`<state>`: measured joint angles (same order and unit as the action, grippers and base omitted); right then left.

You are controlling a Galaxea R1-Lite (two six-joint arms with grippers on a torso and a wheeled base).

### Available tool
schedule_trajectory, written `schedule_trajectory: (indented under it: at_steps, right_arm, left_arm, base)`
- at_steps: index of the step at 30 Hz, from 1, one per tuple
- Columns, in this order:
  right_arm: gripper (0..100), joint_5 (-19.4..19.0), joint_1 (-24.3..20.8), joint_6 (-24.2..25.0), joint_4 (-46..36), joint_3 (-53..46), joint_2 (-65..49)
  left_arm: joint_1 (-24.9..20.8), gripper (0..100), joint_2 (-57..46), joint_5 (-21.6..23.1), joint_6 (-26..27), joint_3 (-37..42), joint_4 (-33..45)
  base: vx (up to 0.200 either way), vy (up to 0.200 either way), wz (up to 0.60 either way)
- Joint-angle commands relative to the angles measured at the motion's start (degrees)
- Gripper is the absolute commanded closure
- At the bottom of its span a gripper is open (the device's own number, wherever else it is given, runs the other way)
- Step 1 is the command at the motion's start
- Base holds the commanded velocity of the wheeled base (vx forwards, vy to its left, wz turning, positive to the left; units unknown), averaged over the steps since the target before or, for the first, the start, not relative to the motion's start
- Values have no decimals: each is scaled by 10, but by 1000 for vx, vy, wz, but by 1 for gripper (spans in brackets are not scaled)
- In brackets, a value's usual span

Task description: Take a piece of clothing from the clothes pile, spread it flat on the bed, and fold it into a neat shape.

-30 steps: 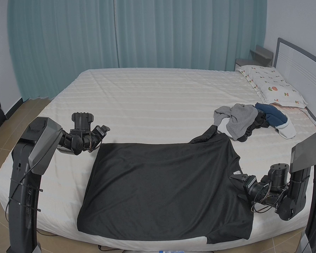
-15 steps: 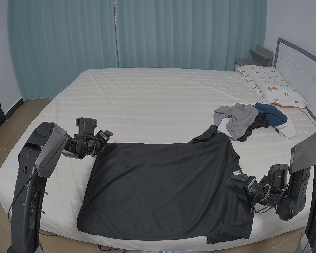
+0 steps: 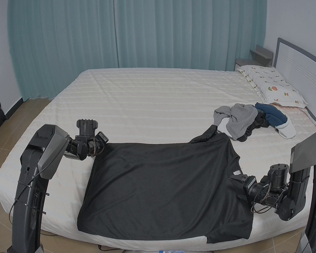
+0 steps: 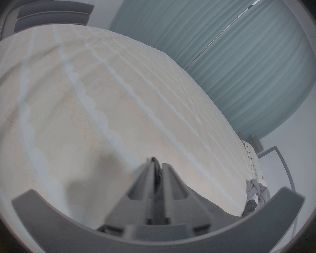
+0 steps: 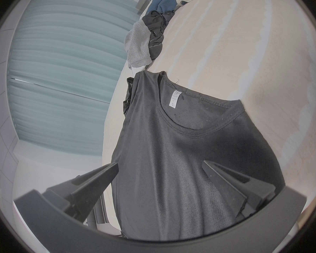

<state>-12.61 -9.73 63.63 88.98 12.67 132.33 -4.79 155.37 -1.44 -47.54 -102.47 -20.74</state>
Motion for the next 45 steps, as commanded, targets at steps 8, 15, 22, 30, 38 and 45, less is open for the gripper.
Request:
schedule_trajectory:
  at_steps: [8,15,22,30,38,45]
  right_arm:
    - [0,0,0,0,5,1,0]
    - [0,0,0,0,6,1,0]
    - [0,0,0,0,6,1,1]
    - [0,0,0,0,5,1,2]
    - [0,1,0,0,6,1,2]
    - [0,0,1,0,6,1,-1]
  left_arm:
    - [3,100,10,-49,8,-24,-7]
    - [8,100,28,-74,8,-55,-5]
    - [13,100,42,-94,9,-83,0]
    - [15,100,43,-96,10,-83,1]
    - [16,100,42,-96,10,-81,3]
    - [16,0,38,-95,8,-75,2]
  base:
    - [0,0,0]
    - [0,0,0]
    - [0,0,0]
    - [0,0,0]
    - [0,0,0]
    - [0,0,0]
